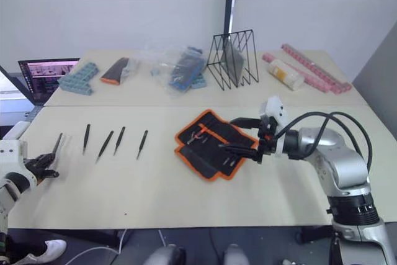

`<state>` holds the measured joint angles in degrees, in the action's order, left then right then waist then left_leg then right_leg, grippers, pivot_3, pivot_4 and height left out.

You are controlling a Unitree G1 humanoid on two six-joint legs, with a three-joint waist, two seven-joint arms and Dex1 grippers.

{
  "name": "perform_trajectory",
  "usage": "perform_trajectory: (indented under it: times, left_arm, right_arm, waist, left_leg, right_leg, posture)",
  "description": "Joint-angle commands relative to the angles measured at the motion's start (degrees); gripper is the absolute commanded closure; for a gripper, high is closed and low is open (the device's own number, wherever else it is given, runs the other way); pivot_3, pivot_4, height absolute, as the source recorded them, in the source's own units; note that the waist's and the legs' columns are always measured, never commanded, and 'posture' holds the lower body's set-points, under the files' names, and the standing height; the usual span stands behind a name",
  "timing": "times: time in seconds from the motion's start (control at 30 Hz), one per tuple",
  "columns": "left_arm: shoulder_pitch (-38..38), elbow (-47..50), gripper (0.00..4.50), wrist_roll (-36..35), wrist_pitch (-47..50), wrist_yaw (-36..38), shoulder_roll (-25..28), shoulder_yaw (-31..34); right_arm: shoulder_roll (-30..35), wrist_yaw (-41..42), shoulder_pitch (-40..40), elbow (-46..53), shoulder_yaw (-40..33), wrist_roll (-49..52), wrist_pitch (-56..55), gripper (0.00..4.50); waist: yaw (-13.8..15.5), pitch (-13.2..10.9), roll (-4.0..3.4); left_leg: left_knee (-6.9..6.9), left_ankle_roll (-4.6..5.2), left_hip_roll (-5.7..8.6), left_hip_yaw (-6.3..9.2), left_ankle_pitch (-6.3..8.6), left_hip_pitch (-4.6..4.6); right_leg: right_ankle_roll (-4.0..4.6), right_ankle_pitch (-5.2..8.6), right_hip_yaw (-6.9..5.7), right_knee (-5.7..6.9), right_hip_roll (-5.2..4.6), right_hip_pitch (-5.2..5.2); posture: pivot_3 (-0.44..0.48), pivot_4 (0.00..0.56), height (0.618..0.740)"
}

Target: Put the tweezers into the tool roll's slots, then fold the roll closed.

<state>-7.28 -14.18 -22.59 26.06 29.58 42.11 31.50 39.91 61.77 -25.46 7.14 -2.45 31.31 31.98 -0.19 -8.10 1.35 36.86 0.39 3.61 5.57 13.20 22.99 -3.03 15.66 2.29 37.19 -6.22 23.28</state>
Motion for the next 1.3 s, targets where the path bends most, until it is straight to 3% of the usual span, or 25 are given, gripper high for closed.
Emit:
perform_trajectory:
  times: [0.03, 0.27, 0.4, 0.53, 0.8, 0.93, 1.2, 1.3]
  left_arm:
    - [-0.1, 7.7, 4.50, -2.2, 3.3, -0.1, 1.3, 1.2]
    - [-2.3, 20.1, 4.50, -6.5, 14.2, 4.9, 4.9, -4.8]
    - [-7.3, 25.4, 4.50, -9.4, 20.6, 5.2, 6.3, -8.7]
    - [-14.1, 29.8, 4.50, -11.1, 29.4, 3.9, 7.0, -14.5]
    - [-25.0, 36.2, 4.50, -11.7, 39.4, -1.0, 2.9, -23.2]
    - [-32.2, 37.1, 4.50, -10.6, 45.8, -3.0, 0.9, -30.4]
    - [-41.9, 31.0, 4.50, -15.5, 56.4, -0.9, -8.4, -34.5]
    - [-43.3, 28.2, 4.50, -14.3, 54.8, 0.2, -10.2, -37.8]
  right_arm:
    - [-1.4, -1.6, 0.4, -2.2, -0.6, -2.7, -5.3, 0.85]
    - [-6.4, -5.7, -0.7, -11.5, 2.9, -11.4, -15.2, 3.25]
    - [-8.8, -6.6, -2.0, -18.2, 4.4, -14.3, -18.2, 4.46]
    - [-10.5, -7.3, -2.0, -21.2, 4.0, -14.9, -19.3, 4.46]
    - [-11.1, -8.3, -0.3, -21.7, 2.5, -15.0, -19.1, 4.46]
    - [-10.7, -8.9, 1.1, -21.7, 3.3, -16.4, -19.2, 4.46]
    - [-10.9, -10.3, 2.9, -25.2, 4.5, -19.6, -21.2, 4.46]
    - [-12.0, -11.7, 2.8, -25.7, 3.6, -19.3, -21.4, 4.46]
  waist:
    - [0.1, 0.0, 0.00]
    - [-0.3, 0.0, 0.00]
    - [-0.4, 0.0, -0.01]
    - [-0.6, 0.0, -0.01]
    - [-0.7, 0.0, 0.00]
    - [-0.5, 0.0, 0.02]
    - [-0.6, 0.0, 0.03]
    - [-0.7, 0.0, 0.03]
  left_leg:
    - [0.01, 0.00, 0.02, 0.00, 0.00, -0.01]
    - [0.01, -0.01, 0.00, 0.00, -0.01, -0.03]
    - [0.01, -0.02, 0.03, -0.01, -0.02, -0.03]
    - [0.02, -0.02, 0.02, -0.01, -0.02, -0.02]
    - [0.07, -0.03, 0.03, -0.01, -0.03, -0.02]
    - [0.16, -0.04, 0.03, -0.01, -0.04, -0.02]
    - [0.29, -0.05, 0.06, -0.01, -0.05, -0.08]
    - [0.35, -0.05, 0.06, -0.01, -0.05, -0.14]
  right_leg:
    - [0.00, 0.00, 0.01, 0.00, -0.01, -0.01]
    - [-0.01, 0.00, 0.01, 0.05, 0.07, -0.01]
    - [-0.01, 0.00, 0.02, 0.07, 0.08, -0.01]
    - [-0.01, 0.00, 0.02, 0.10, 0.13, 0.00]
    - [-0.02, 0.00, 0.03, 0.48, 0.17, 0.01]
    - [-0.02, 0.00, 0.03, 0.45, 0.21, 0.00]
    - [-0.03, 0.01, 0.04, 0.45, 0.21, -0.06]
    - [-0.04, 0.02, 0.05, 0.46, 0.23, -0.12]
  posture:
    - [0.000, 0.150, 0.740]
    - [0.000, 0.150, 0.740]
    - [0.000, 0.150, 0.740]
    - [0.000, 0.150, 0.740]
    - [0.000, 0.150, 0.740]
    - [0.000, 0.150, 0.740]
    - [0.000, 0.150, 0.740]
    - [0.000, 0.150, 0.740]
